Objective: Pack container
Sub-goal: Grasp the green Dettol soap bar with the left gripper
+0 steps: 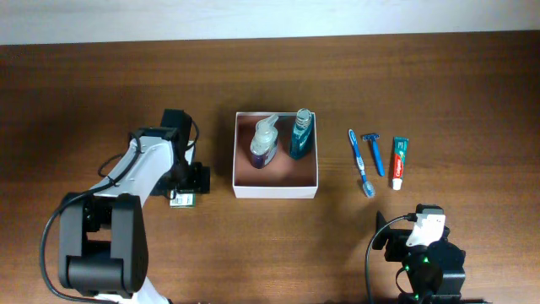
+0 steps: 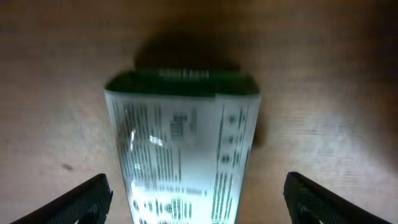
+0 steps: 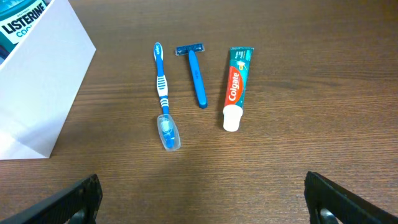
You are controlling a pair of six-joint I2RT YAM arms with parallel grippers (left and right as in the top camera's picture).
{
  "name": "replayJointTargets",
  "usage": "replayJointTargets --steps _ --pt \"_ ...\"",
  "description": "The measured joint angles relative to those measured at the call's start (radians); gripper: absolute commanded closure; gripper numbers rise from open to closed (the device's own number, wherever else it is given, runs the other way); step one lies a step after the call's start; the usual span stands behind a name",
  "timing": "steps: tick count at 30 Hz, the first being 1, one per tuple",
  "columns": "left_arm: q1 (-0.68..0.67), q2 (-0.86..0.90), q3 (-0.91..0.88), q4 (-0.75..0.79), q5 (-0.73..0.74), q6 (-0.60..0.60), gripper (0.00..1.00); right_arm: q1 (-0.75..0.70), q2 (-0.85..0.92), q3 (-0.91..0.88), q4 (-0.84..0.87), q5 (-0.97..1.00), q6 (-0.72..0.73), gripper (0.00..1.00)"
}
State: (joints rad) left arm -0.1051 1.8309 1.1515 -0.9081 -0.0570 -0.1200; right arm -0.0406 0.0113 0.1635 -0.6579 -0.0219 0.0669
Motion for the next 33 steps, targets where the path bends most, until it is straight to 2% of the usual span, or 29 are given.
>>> replayJointTargets --steps 1,6,7,9,10,19,24,26,28,30,33 --pt "0.0 0.0 -0.001 0.013 -0.002 0.0 0.16 0.0 0.0 0.0 0.0 0.0 0.0 0.01" --pt "0.0 0.0 -0.011 0.066 -0.004 0.003 0.19 0.0 0.0 0.0 0.0 0.0 0.0 0.01" --pt "0.0 0.0 -0.015 0.071 -0.004 0.003 0.22 0.0 0.0 0.0 0.0 0.0 0.0 0.01" --pt "0.0 0.0 -0.023 0.078 -0.004 0.005 0.35 0.0 0.0 0.0 0.0 0.0 0.0 0.01" --pt "0.0 0.0 -0.024 0.079 -0.004 0.002 0.37 0.0 0.0 0.0 0.0 0.0 0.0 0.01" --pt "0.0 0.012 -0.047 0.116 -0.008 0.007 0.37 0.0 0.0 0.0 0.0 0.0 0.0 0.01" --pt "0.0 0.024 -0.049 0.114 -0.004 0.014 0.54 0.0 0.0 0.0 0.0 0.0 0.0 0.01" --pt "0.0 0.025 -0.04 0.059 -0.007 0.021 0.64 0.0 0.0 0.0 0.0 0.0 -0.001 0.01" --pt "0.0 0.031 -0.024 -0.021 -0.006 0.027 0.69 0.0 0.0 0.0 0.0 0.0 0.0 0.01" --pt "0.0 0.041 0.026 -0.111 -0.006 0.034 0.72 0.0 0.0 0.0 0.0 0.0 0.0 0.01" --pt "-0.005 0.043 0.217 -0.27 0.006 0.066 0.72 0.0 0.0 0.0 0.0 0.0 0.0 0.01"
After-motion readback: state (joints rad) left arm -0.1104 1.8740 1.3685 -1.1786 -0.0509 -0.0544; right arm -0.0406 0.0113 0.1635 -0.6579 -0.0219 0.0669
